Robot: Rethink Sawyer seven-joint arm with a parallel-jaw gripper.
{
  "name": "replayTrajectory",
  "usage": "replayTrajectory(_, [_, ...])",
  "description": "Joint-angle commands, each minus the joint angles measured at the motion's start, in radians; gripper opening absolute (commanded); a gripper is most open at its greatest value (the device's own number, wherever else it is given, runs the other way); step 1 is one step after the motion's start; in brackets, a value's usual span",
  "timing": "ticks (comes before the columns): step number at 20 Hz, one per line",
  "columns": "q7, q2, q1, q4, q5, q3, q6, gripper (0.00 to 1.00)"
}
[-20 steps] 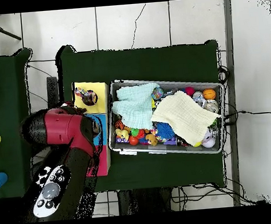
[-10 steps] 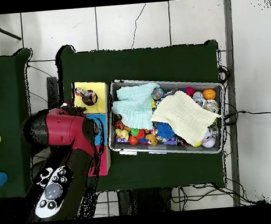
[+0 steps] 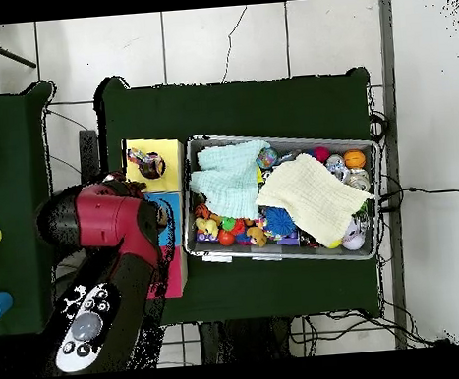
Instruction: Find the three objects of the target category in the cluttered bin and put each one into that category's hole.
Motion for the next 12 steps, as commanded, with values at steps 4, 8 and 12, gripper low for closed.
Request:
replayTrajectory(4, [0.199,-0.073,-0.006,-0.023,-0.079,-0.052,0.488,0.00])
replayTrajectory(8, [0.150,-0.131,-0.030,-0.091,-0.122,-0.079,0.666,0.00])
replayTrajectory(12, [0.107,-0.161,-0.076,-0.112,-0.112,-0.044,0.628,0.00])
